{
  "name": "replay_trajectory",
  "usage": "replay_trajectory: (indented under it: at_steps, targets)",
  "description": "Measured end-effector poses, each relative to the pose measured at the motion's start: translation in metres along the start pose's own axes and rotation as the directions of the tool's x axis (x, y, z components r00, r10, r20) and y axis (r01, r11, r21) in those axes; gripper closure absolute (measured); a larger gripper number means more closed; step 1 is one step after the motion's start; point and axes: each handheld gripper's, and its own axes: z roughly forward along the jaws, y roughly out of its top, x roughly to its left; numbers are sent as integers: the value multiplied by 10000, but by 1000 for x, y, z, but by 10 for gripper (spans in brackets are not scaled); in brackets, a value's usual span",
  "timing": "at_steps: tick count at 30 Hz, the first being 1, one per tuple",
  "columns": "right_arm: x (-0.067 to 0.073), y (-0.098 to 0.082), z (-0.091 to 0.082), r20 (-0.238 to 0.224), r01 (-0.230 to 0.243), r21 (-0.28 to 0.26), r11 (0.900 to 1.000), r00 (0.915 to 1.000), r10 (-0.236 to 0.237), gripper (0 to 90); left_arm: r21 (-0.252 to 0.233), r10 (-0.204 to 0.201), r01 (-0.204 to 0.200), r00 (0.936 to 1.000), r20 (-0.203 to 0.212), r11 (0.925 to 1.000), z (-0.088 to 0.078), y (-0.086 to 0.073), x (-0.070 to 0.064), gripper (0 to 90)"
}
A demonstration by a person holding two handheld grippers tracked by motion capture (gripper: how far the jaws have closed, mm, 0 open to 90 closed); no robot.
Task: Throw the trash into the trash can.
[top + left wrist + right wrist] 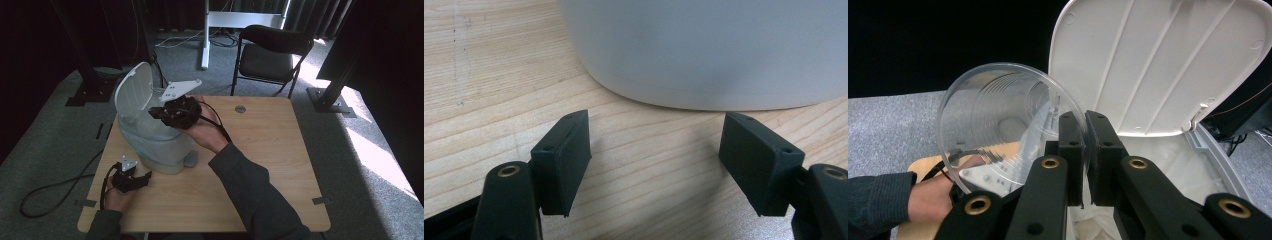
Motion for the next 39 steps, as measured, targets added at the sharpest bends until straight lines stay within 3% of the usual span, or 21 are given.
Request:
replay_trajectory:
  at_steps: [6, 14, 16, 17, 23, 26, 31, 39]
  targets:
    - [3, 1, 8, 97, 110, 237, 9997, 9999, -113, 864, -14, -12, 12, 10000, 6, 10000, 0, 0, 0, 288]
    - [-2, -1, 2, 296, 32, 452, 9990, 9996, -45, 865, -12, -8, 8, 10000, 6, 10000, 0, 0, 0, 288]
    - [-3, -2, 2, 380, 72, 509, 9987, 9992, -91, 865, -13, -9, 9, 10000, 6, 10000, 0, 0, 0, 288]
    - [-6, -4, 1, 667, 159, 699, 9974, 9976, -206, 865, -10, -10, 10, 10000, 8, 10000, 0, 0, 0, 288]
    - [-9, -6, -1, 589, -84, 432, 9990, 9982, 59, 865, -11, -10, 10, 10000, 8, 10000, 0, 0, 0, 288]
    - [-4, -2, -2, 139, -126, -9, 9999, 9998, 126, 865, -15, -12, 12, 10000, 8, 10000, 0, 0, 0, 288]
    - [2, 2, 5, 353, 202, 548, 9983, 9991, -222, 865, -13, -15, 15, 10000, 9, 10000, 0, 0, 0, 288]
    - [-8, -7, -2, 417, 47, 906, 9959, 9991, -85, 867, -5, -10, 10, 10000, 10, 10000, 0, 0, 0, 288]
